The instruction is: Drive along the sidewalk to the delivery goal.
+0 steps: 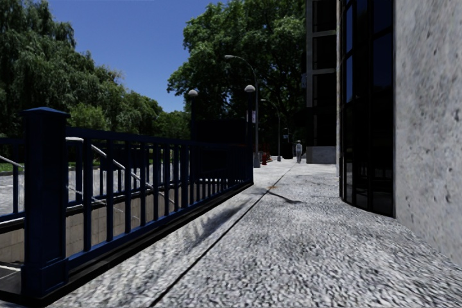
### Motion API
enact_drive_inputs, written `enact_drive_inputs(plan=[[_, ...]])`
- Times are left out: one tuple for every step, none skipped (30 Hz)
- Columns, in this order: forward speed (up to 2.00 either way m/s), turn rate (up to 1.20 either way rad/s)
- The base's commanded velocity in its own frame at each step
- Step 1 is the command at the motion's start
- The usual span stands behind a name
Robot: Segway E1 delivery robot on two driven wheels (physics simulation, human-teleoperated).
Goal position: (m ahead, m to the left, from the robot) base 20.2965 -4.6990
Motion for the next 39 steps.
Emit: enact_drive_inputs(plan=[[2.0,-0.2],[2.0,-0.2],[2.0,-0.2],[2.0,-0.2],[2.0,-0.22],[2.0,-0.22],[2.0,-0.23],[2.0,-0.24],[2.0,-0.24],[2.0,-0.25],[2.0,-0.27],[2.0,-0.27],[2.0,-0.27],[2.0,-0.28],[2.0,-0.28],[2.0,-0.29],[2.0,-0.31],[2.0,-0.35],[2.0,-0.35],[2.0,-0.37],[2.0,-0.37],[2.0,-0.37],[2.0,-0.38],[2.0,-0.41],[2.0,-0.43],[2.0,-0.43],[2.0,-0.44],[2.0,-0.44],[2.0,-0.44],[2.0,-0.44],[2.0,-0.44],[2.0,-0.44],[2.0,-0.44],[2.0,-0.44],[2.0,-0.44],[2.0,-0.35],[2.0,-0.35],[2.0,-0.11],[2.0,0.0]])
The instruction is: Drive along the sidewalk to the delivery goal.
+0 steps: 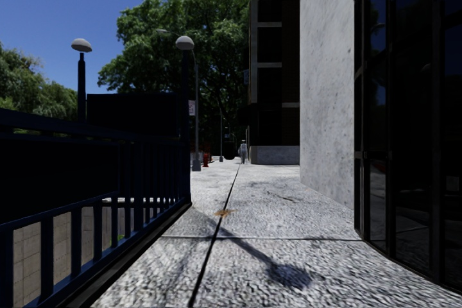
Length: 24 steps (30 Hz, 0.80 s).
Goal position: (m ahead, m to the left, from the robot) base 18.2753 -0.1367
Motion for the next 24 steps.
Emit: enact_drive_inputs(plan=[[2.0,0.0],[2.0,0.0],[2.0,0.0],[2.0,0.0],[2.0,0.0],[2.0,0.0],[2.0,0.0],[2.0,0.0],[2.0,0.0],[2.0,0.0],[2.0,0.0],[2.0,0.0],[2.0,0.0],[2.0,0.0],[2.0,0.0],[2.0,0.0],[2.0,0.0],[2.0,0.0],[2.0,0.0],[2.0,0.0],[2.0,0.0],[2.0,0.0],[2.0,0.0],[2.0,0.0]])
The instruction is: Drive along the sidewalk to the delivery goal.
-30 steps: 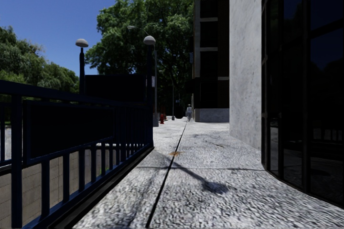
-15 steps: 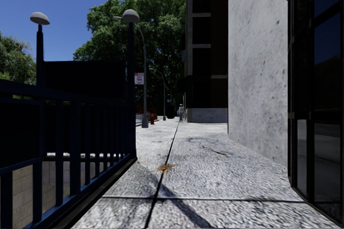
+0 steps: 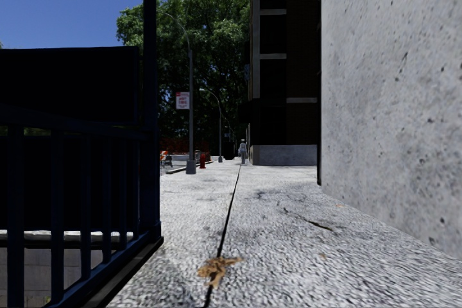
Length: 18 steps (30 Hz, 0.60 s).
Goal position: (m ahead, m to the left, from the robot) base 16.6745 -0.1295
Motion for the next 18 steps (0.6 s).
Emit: enact_drive_inputs(plan=[[2.0,0.0],[2.0,0.0],[2.0,0.0],[2.0,0.0],[2.0,0.0],[2.0,-0.2],[2.0,-0.28],[2.0,-0.3],[2.0,-0.3],[2.0,-0.31],[2.0,-0.29],[2.0,-0.29],[2.0,-0.16],[2.0,-0.01],[2.0,0.0],[2.0,0.0],[2.0,0.0],[2.0,0.0]])
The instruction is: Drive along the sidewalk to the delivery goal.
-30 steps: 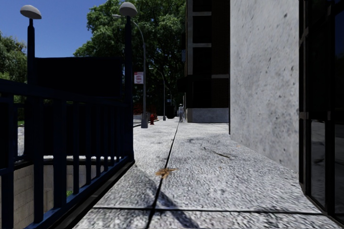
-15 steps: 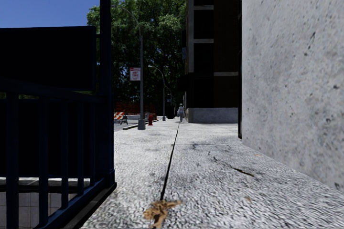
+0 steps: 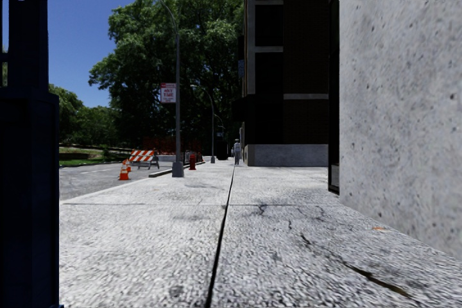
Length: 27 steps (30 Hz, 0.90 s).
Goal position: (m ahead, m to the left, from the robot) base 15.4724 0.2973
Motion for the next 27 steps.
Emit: enact_drive_inputs(plan=[[2.0,0.0],[2.0,0.0],[2.0,0.0],[2.0,0.0],[2.0,0.0],[2.0,0.0],[2.0,0.0],[2.0,0.0],[2.0,0.0],[2.0,0.0],[2.0,0.0],[2.0,0.0],[2.0,0.0],[2.0,0.0],[2.0,0.0],[2.0,0.0],[2.0,0.0],[2.0,0.0],[2.0,0.0],[2.0,0.0],[2.0,0.0],[2.0,0.0],[2.0,0.0],[2.0,0.0],[2.0,0.0],[2.0,0.0],[2.0,0.0]])
